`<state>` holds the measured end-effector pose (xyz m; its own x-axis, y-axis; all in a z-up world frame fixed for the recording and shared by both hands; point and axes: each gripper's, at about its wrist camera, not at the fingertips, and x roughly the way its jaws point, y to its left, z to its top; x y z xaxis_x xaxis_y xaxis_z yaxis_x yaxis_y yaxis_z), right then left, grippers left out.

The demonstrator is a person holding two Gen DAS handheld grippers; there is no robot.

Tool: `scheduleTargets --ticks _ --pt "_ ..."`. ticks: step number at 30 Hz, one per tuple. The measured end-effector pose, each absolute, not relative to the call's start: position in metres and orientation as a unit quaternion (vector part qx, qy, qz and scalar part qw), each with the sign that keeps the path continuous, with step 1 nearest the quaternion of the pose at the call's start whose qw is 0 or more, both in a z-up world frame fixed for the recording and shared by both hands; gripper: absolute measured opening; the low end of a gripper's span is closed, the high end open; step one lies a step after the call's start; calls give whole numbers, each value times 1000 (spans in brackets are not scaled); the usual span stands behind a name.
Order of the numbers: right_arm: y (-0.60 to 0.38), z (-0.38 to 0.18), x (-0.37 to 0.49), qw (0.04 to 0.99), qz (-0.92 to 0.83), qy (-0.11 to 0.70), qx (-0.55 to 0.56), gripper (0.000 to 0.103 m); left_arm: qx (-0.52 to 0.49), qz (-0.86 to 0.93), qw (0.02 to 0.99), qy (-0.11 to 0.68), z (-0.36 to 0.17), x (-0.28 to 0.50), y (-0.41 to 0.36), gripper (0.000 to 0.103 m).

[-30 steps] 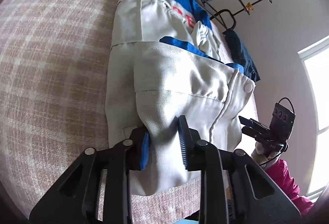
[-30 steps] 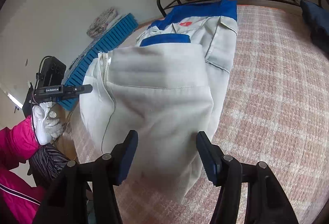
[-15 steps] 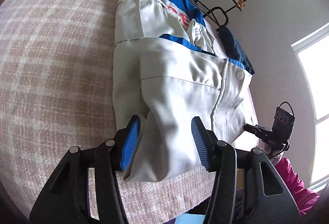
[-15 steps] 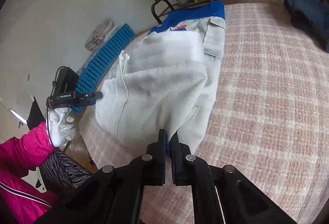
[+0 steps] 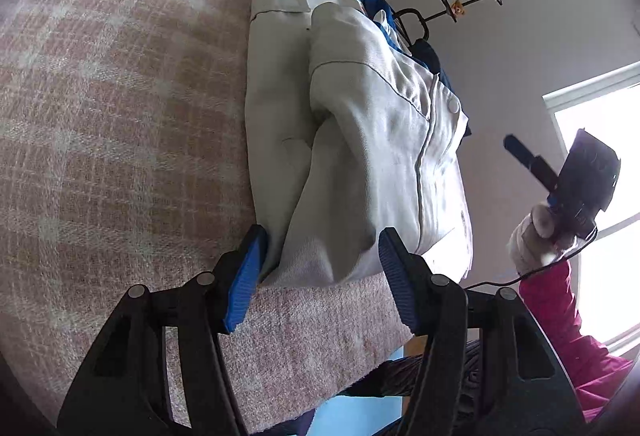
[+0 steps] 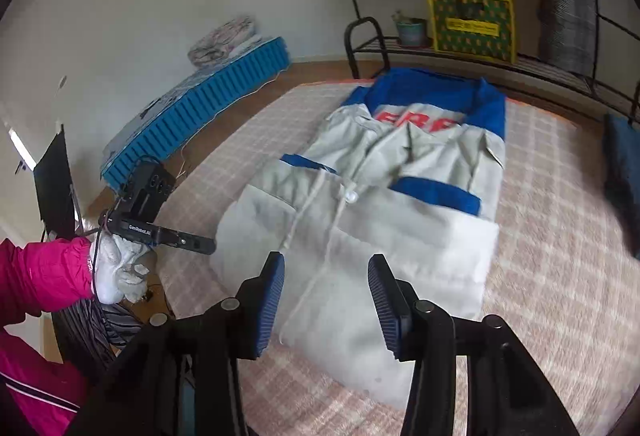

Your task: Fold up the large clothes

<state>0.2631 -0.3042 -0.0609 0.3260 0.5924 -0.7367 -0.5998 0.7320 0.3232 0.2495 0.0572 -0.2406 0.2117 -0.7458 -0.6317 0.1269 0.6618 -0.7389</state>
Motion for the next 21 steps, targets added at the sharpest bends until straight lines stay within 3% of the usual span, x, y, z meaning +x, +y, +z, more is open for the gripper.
scheduleTargets --ticks 2,8,13,14,15,16,18,21 --pt "-267 -61 286 805 391 445 -27 68 -286 -301 727 547 -243 245 64 52" --pt "-175 -97 342 759 423 488 -84 68 -258 -309 740 539 -233 241 70 34" --pt "-147 -147 374 709 406 571 -81 68 -243 -312 744 538 -230 243 65 27" --pt "-144 -154 375 706 402 577 -84 59 -240 -313 746 537 -228 243 64 22" --pt "-141 -157 373 700 409 580 -84 40 -232 -311 750 536 -225 243 63 17" --pt "-141 -158 368 696 419 577 -82 31 -222 -303 758 533 -221 242 58 6" --pt "-140 -144 351 718 428 537 -118 7 -233 -300 758 530 -221 237 61 6" --pt "-154 -113 330 734 458 488 -114 4 -251 -285 757 532 -228 229 68 4"
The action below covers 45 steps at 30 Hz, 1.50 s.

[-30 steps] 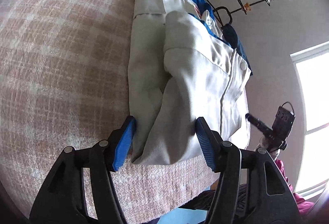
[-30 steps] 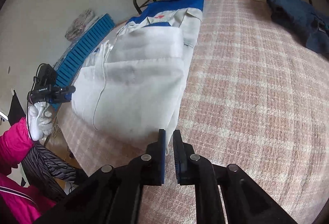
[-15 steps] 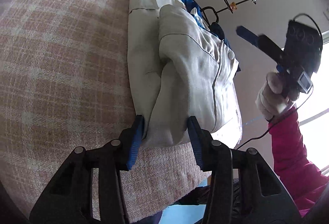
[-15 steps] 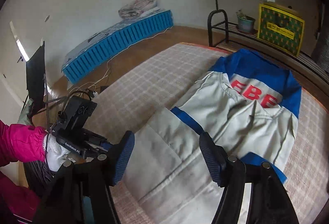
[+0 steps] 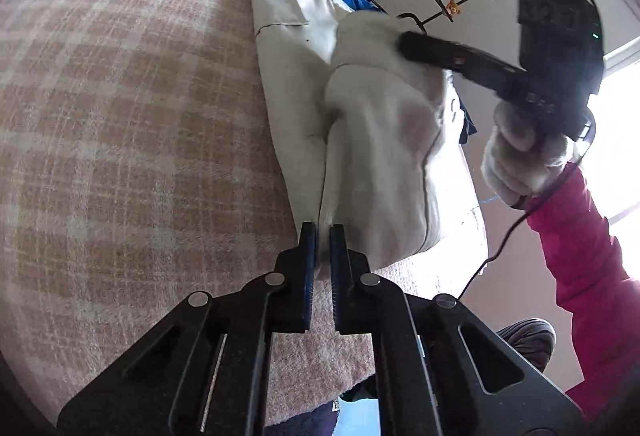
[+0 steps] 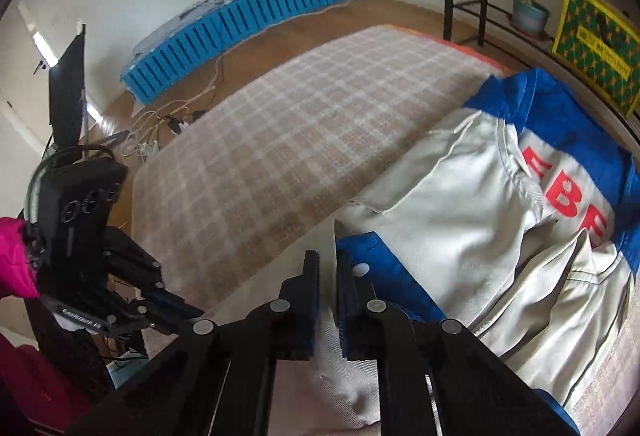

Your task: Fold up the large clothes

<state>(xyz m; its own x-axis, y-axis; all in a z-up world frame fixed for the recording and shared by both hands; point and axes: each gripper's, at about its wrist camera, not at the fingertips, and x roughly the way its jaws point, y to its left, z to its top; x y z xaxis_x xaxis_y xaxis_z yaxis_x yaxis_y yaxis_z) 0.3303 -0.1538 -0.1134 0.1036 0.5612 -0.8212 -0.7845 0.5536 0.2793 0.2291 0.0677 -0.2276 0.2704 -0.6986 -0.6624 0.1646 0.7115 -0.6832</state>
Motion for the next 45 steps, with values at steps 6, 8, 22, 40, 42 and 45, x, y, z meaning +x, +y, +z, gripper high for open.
scheduleTargets --ticks 6,8,22,40,42,45 --pt "-167 -89 319 747 482 443 -116 4 -278 -264 760 524 -227 216 75 3" --pt "-162 -94 324 743 492 441 -105 4 -285 -254 763 521 -227 206 77 2" --pt "-207 -90 346 790 396 466 -38 33 -233 -214 816 484 -171 212 68 3" --pt "-340 -150 291 846 182 500 -22 29 -92 -216 811 536 -225 320 -13 3" --pt "-338 -176 293 831 179 526 -24 30 -119 -230 802 537 -241 322 -7 3" --pt "-326 -173 285 839 176 510 -73 32 -128 -239 793 545 -239 324 -4 3"
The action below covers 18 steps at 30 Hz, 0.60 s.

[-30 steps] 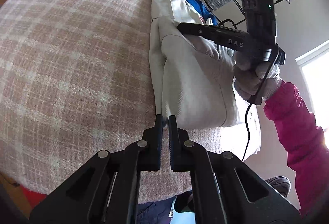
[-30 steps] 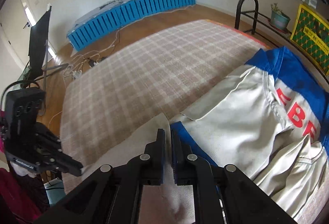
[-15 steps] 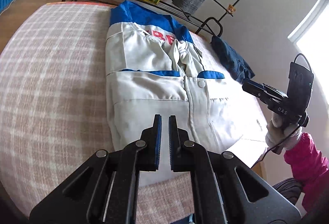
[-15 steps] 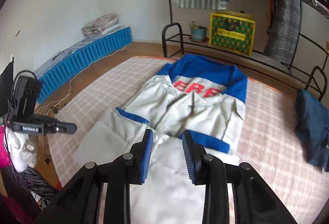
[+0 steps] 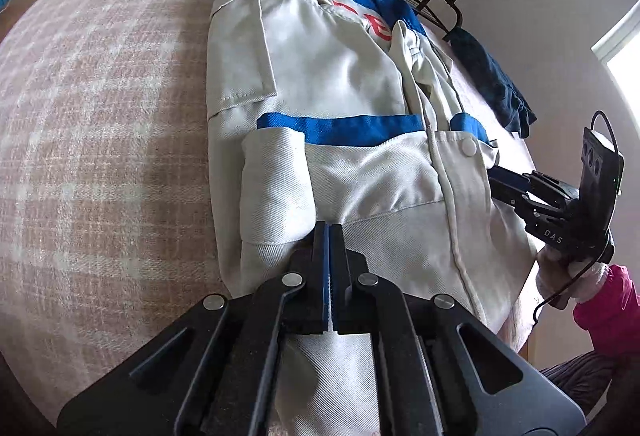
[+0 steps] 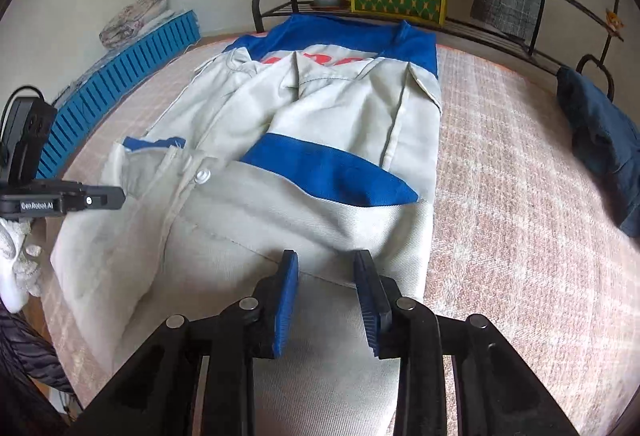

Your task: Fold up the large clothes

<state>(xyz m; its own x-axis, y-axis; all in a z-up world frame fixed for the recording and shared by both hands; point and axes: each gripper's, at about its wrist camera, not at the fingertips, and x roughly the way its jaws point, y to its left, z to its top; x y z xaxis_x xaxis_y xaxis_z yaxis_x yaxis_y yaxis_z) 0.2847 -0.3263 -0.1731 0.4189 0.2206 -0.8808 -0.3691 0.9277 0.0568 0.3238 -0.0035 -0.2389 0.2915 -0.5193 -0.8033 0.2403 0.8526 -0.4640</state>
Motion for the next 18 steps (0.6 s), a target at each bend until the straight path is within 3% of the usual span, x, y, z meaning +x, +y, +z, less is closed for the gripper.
scheduleTargets --ticks 4,9,13,15,18 --pt "-343 -149 293 831 201 519 0 35 -162 -247 789 539 -212 338 12 3" --pt "-362 -104 307 849 205 486 18 40 -129 -228 824 502 -172 380 28 15" --pt "-367 -75 335 868 211 450 -3 54 -125 -205 851 468 -147 428 39 50" --pt "-370 -65 353 878 207 431 -18 69 -122 -193 861 455 -140 453 44 51" --pt "-376 -59 388 882 201 426 -8 69 -125 -195 859 457 -140 495 45 52"
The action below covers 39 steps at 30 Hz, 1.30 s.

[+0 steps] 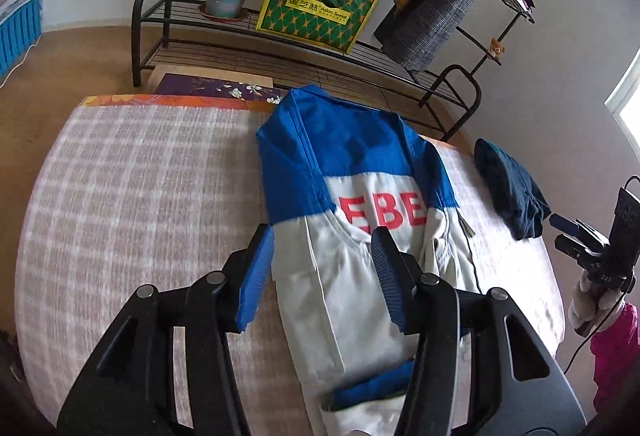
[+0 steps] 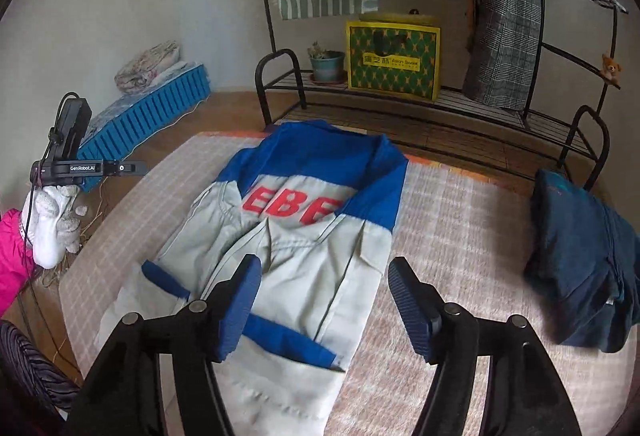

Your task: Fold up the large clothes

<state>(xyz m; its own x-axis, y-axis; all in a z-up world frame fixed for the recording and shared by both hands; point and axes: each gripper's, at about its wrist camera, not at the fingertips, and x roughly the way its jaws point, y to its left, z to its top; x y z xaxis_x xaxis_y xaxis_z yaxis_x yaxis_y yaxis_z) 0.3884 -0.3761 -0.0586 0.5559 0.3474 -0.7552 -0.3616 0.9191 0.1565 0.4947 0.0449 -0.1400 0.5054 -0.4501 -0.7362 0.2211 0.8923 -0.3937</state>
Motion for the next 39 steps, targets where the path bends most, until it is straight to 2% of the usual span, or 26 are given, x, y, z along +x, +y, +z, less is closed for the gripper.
scheduleTargets --ticks 5,9,20,24,25,27,28,30,39 --pt "-381 -77 457 874 203 441 -10 68 -139 -188 852 469 -158 554 41 54" --pt "-393 -120 514 857 199 474 32 64 -144 -188 846 478 -181 602 31 54" --pt "-396 -213 620 844 178 493 109 64 -114 -188 835 505 -246 696 -17 54" --pt "-393 -229 636 842 172 493 137 54 -94 -194 833 510 -261 706 -34 54" --pt "-389 -229 637 843 176 490 139 51 -84 -194 837 505 -261 706 -38 52" --pt "-376 -230 640 839 189 496 119 28 -69 -199 840 500 -263 706 -45 19" --pt "-368 -229 641 845 182 495 94 24 -66 -197 841 499 -264 707 -47 7" --pt "-355 -224 639 853 179 487 52 1 -66 -200 848 486 -260 703 -50 5" --pt "-352 -168 605 898 145 414 35 0 -77 -209 886 407 -207 665 -45 2"
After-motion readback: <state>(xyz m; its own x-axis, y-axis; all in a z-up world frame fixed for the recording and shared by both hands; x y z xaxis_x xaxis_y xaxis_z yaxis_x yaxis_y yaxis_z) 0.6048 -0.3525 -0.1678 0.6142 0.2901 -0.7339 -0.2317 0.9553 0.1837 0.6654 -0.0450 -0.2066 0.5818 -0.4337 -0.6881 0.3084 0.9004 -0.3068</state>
